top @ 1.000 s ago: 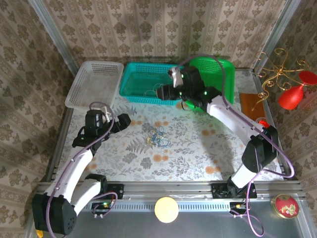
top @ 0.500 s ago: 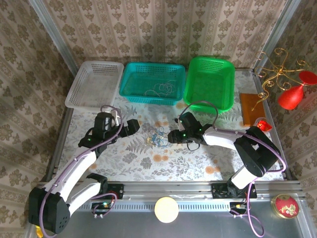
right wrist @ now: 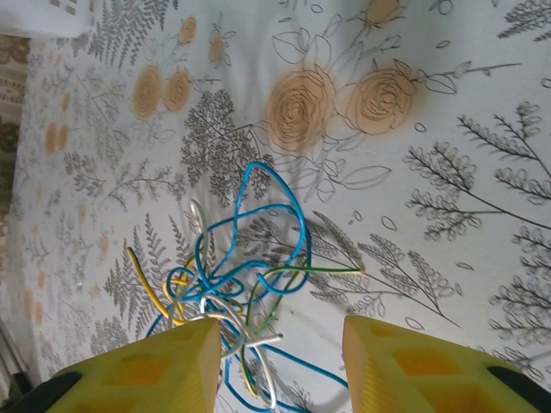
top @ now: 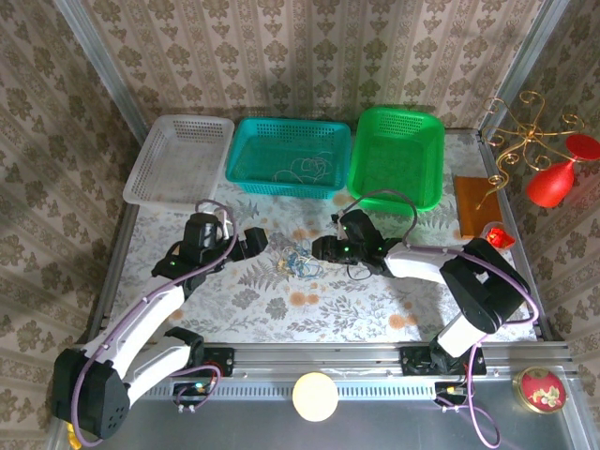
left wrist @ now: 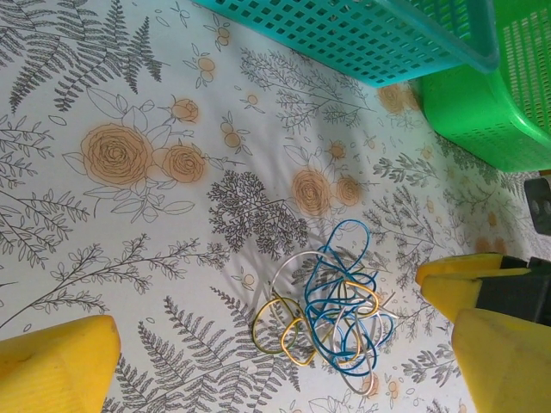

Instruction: Untangle the cables

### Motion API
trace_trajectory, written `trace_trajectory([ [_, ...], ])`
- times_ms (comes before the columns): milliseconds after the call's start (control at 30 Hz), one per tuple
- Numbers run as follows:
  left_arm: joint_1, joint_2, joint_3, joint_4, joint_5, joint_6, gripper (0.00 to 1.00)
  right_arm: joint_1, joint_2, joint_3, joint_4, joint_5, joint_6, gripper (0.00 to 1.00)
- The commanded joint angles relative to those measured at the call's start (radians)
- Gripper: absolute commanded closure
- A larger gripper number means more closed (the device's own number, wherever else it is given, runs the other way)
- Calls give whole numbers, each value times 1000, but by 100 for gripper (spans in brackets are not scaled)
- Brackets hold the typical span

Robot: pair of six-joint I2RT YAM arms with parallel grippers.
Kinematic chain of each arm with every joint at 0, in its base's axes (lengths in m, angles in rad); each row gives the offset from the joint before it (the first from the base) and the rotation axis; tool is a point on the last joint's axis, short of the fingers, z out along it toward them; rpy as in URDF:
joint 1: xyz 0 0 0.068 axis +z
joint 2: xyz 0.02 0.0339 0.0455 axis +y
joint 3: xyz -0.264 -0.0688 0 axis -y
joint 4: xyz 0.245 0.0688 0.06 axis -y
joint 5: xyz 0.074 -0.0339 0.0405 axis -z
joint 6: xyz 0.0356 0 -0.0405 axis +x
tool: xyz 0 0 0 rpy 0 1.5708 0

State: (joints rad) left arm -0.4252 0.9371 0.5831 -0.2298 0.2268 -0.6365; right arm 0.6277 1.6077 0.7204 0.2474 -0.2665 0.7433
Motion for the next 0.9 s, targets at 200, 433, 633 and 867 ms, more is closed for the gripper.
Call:
trace_trajectory([
  [200,-8,-14,8,12,-19,-5,0,15,75,-4,85,-36,57,58],
  [433,-8,-14,0,17,-22,-2,0,24,92,-13,117,-52,77,67],
  [633,-7,-18,-1,14,-22,5,0,29,99,-18,121,-54,81,67],
  [867,-6,-23,0,10,-23,12,0,30,102,-16,126,-61,88,84],
])
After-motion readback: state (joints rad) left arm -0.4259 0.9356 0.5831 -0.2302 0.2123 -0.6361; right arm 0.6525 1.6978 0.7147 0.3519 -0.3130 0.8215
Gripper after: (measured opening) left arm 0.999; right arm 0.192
